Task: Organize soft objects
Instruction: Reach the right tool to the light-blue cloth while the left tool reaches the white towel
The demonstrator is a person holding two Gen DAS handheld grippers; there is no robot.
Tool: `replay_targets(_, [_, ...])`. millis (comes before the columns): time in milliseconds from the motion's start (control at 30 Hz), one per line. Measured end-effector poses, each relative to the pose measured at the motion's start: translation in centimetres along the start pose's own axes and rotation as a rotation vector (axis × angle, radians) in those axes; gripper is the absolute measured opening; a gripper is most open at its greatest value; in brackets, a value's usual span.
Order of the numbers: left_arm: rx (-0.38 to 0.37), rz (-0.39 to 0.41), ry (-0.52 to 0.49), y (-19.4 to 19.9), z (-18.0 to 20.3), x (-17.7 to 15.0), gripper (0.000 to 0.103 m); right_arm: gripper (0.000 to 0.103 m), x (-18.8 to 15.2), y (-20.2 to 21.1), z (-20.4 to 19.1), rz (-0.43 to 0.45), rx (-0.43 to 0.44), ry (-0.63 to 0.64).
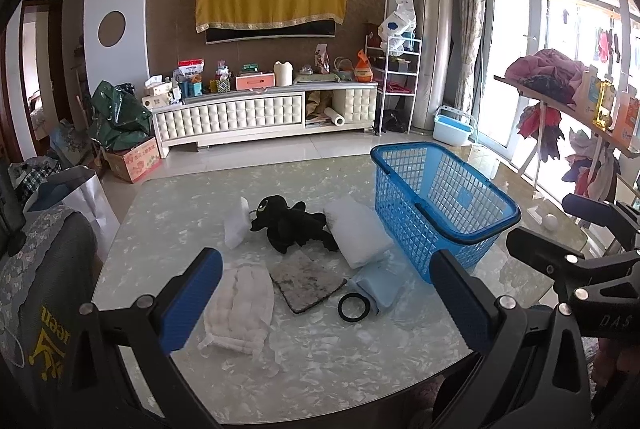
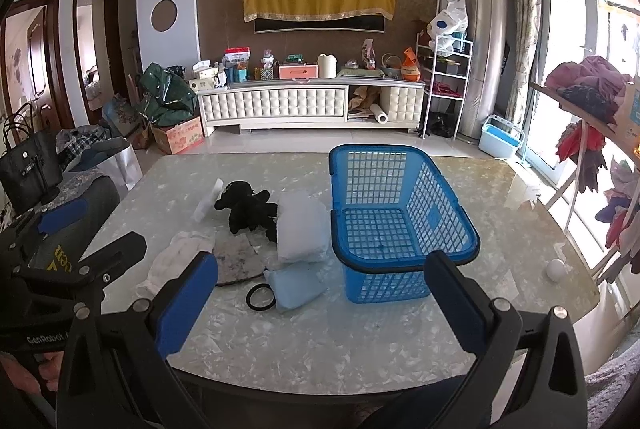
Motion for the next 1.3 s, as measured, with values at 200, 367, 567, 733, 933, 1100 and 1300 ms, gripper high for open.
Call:
replay_targets(200, [-0.006, -0.035, -0.002, -1.1, -1.8, 0.3, 0.103, 0.103, 0.7, -1.6, 0.2, -0.039, -0.007, 0.001])
replay_targets(367, [-0.016, -0.119, 0.022, -2.9, -4.1, -0.6, 0.103, 0.103, 0.6, -3.3, -0.1, -0.082, -0.006, 0.016])
replay_targets(567, [-0.011, -0.213, 0.060, -4.9, -6.6, -2.9, 0.103, 0.103, -0.2, -5.4, -1.4, -0.172, 0.033, 0.036])
replay_targets(733, [-0.048, -0.295, 0.108, -6.8, -8.1, -4.9, 0.103, 0.103, -1.1, -6.5, -2.4, -0.243, 0.058, 0.066])
replay_targets(933, [-0.068, -0.357, 0.105, -8.2, -9.2, -6.8, 0.103, 0.095, -1.6, -8.0, -3.9, -0.304, 0.089, 0.113])
replay_targets(1100, [-0.098, -0.419, 0.064, -9.6, -9.7, -8.2, 0.103, 0.093, -2.3, -9.7, -4.7, -0.373, 0.097, 0.145])
replay_targets(1300, [-0.145, -0.491, 0.062, -12.1, -10.6, -9.7, 0.103, 0.090, -3.3, -11.8, -4.5, -0.459, 0.078, 0.144])
Point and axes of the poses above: each gripper's, at about its wrist camera, not at the fingertips, and y roughly against the way its jaws point, z to its right, x to its top, the point moved 1 cm from there along -y, roughly the way its jaws point, and after that the axes turned 12 degrees about -y, right-handed, at the moved point
